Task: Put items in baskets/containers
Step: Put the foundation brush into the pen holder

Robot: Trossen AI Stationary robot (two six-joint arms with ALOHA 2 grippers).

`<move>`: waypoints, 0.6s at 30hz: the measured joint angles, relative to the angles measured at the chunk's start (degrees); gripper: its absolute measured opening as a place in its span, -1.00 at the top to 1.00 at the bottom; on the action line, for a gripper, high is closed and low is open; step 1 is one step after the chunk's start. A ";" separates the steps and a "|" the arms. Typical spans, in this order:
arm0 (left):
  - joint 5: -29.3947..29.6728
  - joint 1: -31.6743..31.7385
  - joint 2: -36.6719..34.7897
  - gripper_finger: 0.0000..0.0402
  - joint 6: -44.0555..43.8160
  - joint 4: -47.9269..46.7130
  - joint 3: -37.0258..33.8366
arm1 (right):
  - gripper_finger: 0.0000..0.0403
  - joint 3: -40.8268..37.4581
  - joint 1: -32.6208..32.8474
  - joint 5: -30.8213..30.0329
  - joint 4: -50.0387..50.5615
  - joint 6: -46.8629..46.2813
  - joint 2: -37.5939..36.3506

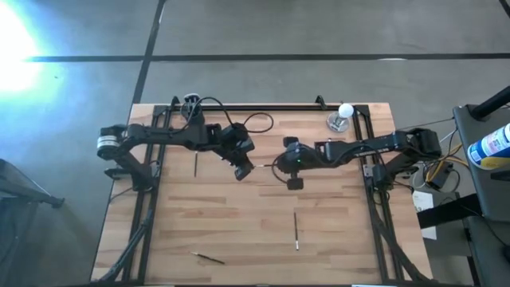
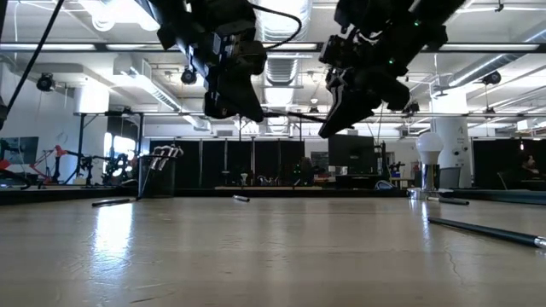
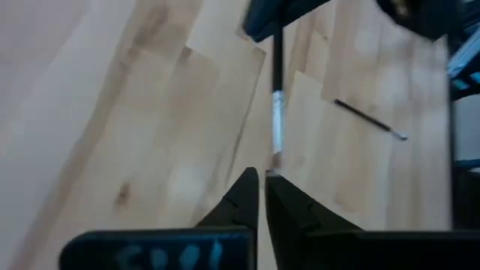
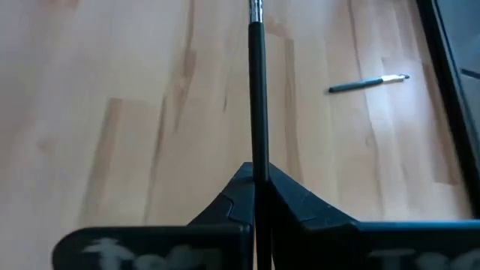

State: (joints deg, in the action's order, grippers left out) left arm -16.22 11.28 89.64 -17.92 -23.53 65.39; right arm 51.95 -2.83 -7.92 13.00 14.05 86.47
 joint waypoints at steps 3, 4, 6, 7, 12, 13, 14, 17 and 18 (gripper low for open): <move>3.98 -0.89 -1.04 0.79 1.41 5.72 -2.34 | 0.95 -4.19 -0.39 1.59 -5.19 -3.14 -2.56; 4.33 -1.02 -1.72 0.75 1.39 8.95 -3.95 | 0.95 -5.86 -0.59 2.34 -7.38 -4.16 -3.57; 4.20 -1.11 -2.84 0.70 1.02 16.29 -7.78 | 0.95 -9.09 -0.99 3.80 -11.67 -6.49 -5.20; 4.09 -1.11 -3.55 0.68 0.44 20.69 -9.96 | 0.95 -10.63 -1.16 4.36 -14.10 -7.71 -6.07; 3.75 -1.11 -4.67 0.64 -4.18 51.87 -23.06 | 0.95 -18.03 -1.74 8.47 -31.63 -13.85 -8.76; 3.68 -1.17 -4.54 0.64 -4.91 58.88 -25.65 | 0.95 -19.22 -1.93 9.44 -35.50 -15.31 -8.98; 3.68 -1.27 -4.09 0.64 -5.80 67.15 -27.95 | 0.95 -20.39 -1.99 10.26 -39.24 -16.72 -9.10; 5.52 -1.56 -2.96 0.64 -6.28 86.16 -32.90 | 0.95 -22.19 -2.14 11.36 -50.40 -20.51 -8.40; 6.46 -1.78 -2.63 0.63 -5.85 90.97 -33.74 | 0.96 -22.42 -2.11 11.47 -52.55 -21.28 -8.08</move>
State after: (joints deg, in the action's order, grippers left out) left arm -9.76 9.50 87.01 -23.76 67.44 31.64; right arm 29.53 -4.94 3.55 -39.55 -7.24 78.39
